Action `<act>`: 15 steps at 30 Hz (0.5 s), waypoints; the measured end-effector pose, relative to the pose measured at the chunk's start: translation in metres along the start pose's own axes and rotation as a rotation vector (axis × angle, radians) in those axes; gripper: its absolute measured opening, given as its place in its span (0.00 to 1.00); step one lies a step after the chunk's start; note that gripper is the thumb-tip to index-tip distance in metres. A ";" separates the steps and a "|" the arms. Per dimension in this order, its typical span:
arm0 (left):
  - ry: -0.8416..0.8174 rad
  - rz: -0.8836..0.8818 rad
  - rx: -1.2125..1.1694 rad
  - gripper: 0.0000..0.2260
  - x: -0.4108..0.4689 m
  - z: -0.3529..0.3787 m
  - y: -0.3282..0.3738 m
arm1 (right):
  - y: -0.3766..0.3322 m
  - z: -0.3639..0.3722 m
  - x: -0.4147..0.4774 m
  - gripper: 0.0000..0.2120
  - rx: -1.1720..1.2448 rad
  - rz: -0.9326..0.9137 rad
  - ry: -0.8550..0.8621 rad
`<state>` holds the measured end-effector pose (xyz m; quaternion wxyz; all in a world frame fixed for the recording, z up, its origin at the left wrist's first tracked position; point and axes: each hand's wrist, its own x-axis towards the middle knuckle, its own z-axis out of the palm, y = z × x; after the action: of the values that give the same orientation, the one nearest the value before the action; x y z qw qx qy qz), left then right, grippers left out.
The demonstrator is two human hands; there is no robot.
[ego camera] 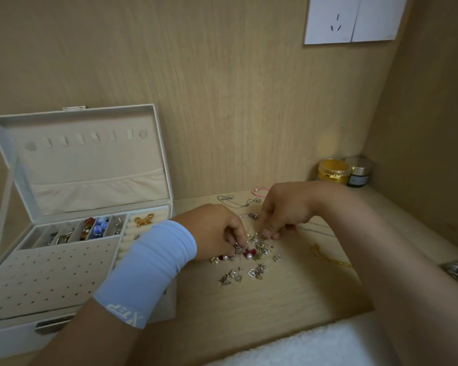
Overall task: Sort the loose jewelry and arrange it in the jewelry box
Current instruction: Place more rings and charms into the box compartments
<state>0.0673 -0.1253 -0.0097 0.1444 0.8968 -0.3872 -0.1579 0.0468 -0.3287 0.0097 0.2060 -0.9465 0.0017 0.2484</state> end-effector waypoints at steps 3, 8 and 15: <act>-0.058 -0.006 -0.043 0.14 -0.002 -0.004 -0.002 | 0.005 -0.003 -0.001 0.02 0.047 -0.035 0.043; -0.075 -0.011 -0.129 0.14 -0.006 -0.009 -0.008 | 0.008 -0.007 -0.008 0.02 0.067 -0.004 -0.026; 0.123 -0.073 -0.071 0.10 -0.004 -0.017 -0.014 | 0.002 -0.002 -0.005 0.01 0.065 0.011 -0.109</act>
<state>0.0806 -0.1111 0.0013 0.1938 0.9127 -0.3387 -0.1211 0.0432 -0.3314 0.0128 0.2349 -0.9244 0.0040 0.3006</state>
